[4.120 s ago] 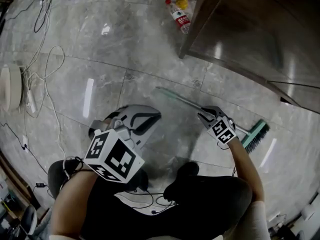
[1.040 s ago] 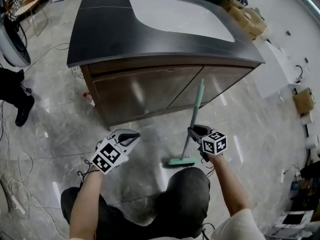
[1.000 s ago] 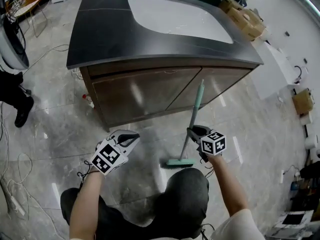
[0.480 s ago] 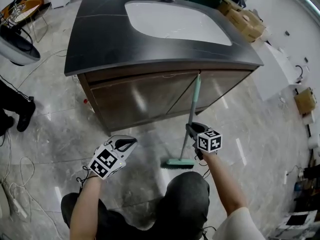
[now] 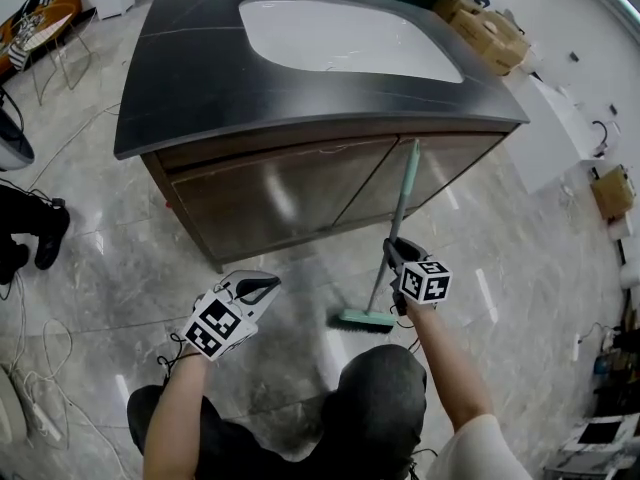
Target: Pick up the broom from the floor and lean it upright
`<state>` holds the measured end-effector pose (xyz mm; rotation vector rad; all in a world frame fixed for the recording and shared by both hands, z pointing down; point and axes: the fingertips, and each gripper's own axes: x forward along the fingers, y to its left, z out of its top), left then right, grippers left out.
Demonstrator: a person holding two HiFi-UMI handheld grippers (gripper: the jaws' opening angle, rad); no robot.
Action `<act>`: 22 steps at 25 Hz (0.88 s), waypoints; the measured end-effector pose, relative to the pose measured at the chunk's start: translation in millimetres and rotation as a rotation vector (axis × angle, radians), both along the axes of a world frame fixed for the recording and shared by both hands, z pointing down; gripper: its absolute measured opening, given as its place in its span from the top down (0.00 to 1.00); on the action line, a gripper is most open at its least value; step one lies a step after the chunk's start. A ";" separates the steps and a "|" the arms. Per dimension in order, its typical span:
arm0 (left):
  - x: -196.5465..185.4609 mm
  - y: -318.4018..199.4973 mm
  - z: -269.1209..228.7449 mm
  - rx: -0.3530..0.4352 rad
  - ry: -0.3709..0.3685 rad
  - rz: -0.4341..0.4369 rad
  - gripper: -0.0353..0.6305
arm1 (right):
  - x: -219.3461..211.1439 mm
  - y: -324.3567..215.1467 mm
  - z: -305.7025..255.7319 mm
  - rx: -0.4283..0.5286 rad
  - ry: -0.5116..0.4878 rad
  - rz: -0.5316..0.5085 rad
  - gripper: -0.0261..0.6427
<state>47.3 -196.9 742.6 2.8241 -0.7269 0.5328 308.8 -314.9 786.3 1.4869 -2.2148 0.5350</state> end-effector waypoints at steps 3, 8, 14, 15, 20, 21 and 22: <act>0.4 -1.2 3.1 0.006 -0.013 0.001 0.93 | 13.4 -8.2 -0.2 -0.001 0.015 0.047 0.83; -1.6 -0.8 4.3 -0.007 -0.007 -0.011 0.93 | 8.9 -13.6 1.2 -0.008 0.032 0.024 0.76; -5.5 0.5 10.6 -0.004 -0.031 -0.020 0.93 | 2.2 -15.1 -10.4 0.022 0.061 -0.016 0.71; -6.5 -0.4 9.2 0.001 -0.028 -0.025 0.93 | 1.7 -15.1 -11.5 0.024 0.065 -0.019 0.71; -5.0 0.2 -0.4 -0.001 0.003 -0.028 0.93 | 4.4 -12.4 -23.5 0.041 0.075 -0.020 0.70; -4.8 0.1 -0.6 -0.001 0.006 -0.028 0.93 | 4.4 -10.5 -27.3 0.046 0.077 -0.022 0.70; -4.9 0.2 -0.3 -0.003 0.007 -0.027 0.93 | 3.8 -8.1 -32.1 0.053 0.081 -0.026 0.70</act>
